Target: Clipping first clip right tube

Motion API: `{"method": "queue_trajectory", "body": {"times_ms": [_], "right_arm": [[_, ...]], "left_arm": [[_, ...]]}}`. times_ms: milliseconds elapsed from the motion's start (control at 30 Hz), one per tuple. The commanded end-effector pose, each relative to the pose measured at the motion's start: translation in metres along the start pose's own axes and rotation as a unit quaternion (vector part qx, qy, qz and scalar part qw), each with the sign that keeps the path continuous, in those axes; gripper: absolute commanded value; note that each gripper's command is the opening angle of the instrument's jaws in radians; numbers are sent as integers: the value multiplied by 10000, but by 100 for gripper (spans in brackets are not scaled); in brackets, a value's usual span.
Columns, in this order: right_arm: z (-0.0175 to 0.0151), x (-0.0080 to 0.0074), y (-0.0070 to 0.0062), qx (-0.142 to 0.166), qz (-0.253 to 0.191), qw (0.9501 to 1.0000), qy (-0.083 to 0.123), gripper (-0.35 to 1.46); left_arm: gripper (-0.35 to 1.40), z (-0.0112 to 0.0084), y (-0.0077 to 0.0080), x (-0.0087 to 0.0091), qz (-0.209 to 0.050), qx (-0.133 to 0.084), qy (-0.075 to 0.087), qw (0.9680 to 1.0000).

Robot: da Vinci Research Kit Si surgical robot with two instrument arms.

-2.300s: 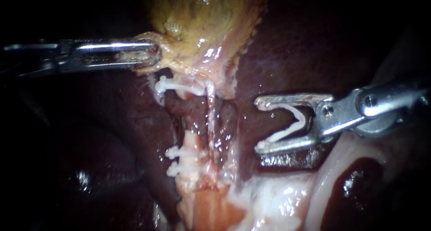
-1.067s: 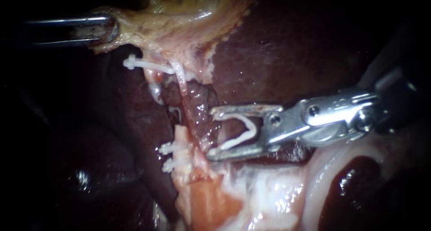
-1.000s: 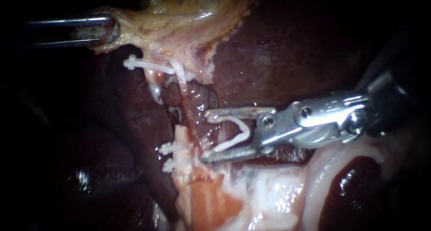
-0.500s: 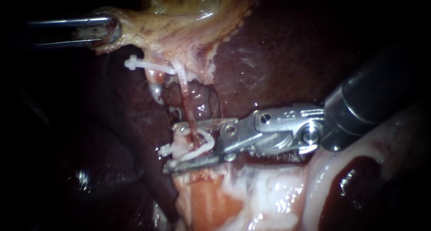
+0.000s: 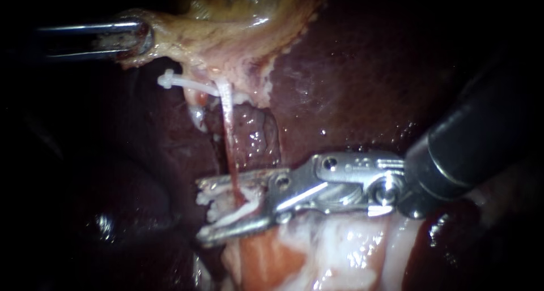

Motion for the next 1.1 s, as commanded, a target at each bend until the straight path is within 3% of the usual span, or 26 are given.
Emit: {"method": "queue_trajectory", "body": {"times_ms": [33,200,500,667,800,833,1100], "right_arm": [[0,2,-3,56,9,10000,14,49],[0,8,-13,213,49,9997,95,48],[-7,5,-9,268,254,9993,71,36],[-13,3,-8,464,335,9984,1,10],[-14,3,-9,636,412,9971,-67,-19],[-14,2,-9,677,431,9967,-84,-34],[-16,0,-6,816,747,9937,-193,-35]], "left_arm": [[-35,0,0,0,0,-1,-1,10000],[-35,0,0,0,0,-1,-1,10000],[-35,0,0,0,0,-3,-1,10000],[-35,0,0,0,0,-2,-1,10000],[-35,0,-1,0,0,-2,-1,10000],[-35,0,-1,0,0,-2,-1,10000],[-35,1,-1,0,1,-2,-1,10000]]}}
